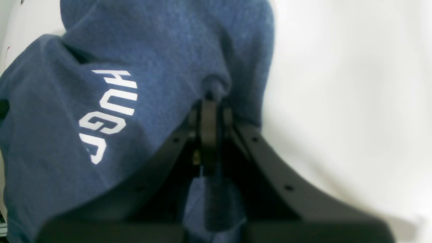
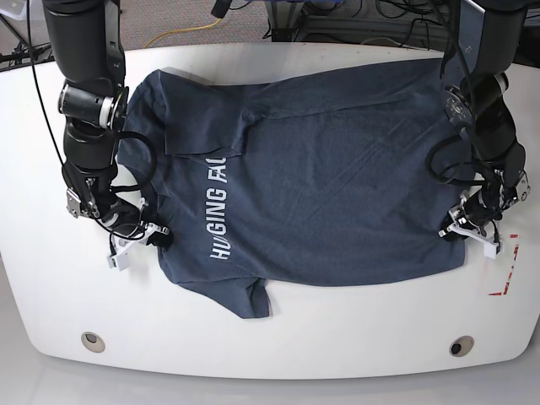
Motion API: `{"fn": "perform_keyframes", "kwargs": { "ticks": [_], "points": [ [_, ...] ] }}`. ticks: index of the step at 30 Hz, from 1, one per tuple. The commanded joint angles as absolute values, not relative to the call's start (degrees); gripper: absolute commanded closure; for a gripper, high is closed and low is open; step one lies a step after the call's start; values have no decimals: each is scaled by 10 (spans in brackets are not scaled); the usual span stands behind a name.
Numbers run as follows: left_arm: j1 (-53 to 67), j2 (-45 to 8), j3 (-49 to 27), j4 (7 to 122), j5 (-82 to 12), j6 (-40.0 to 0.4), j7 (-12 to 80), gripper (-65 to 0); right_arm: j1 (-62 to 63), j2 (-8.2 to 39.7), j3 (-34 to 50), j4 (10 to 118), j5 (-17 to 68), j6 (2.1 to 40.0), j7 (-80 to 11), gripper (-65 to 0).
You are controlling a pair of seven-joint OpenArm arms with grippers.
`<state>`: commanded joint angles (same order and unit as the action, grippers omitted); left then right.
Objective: Fold the T-shirt properly
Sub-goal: 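Move both grippers to the shirt hem and grasp its corners, then lift the shirt hem with both grippers and swing it up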
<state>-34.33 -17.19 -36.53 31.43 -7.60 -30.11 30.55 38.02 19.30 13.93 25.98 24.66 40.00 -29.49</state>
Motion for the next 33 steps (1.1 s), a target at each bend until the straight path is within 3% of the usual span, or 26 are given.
{"fn": "perform_keyframes", "kwargs": {
  "ticks": [5,12,20,33],
  "points": [
    [-343,-170,-363,335,-78,-305,308,0,347,190,139,364,247,400,-333,0],
    [-285,-136,-360,522,-78,-306,378,0,308,192,142,500,247,400,-401,0],
    [-258,-96,-360,687,-78,-306,436,0,340,207,137,508,246,400,-407,0],
    [-309,-81,-359,911,-79,-305,560,0,500,247,94,508,246,400,-466,0]
  ]
}}
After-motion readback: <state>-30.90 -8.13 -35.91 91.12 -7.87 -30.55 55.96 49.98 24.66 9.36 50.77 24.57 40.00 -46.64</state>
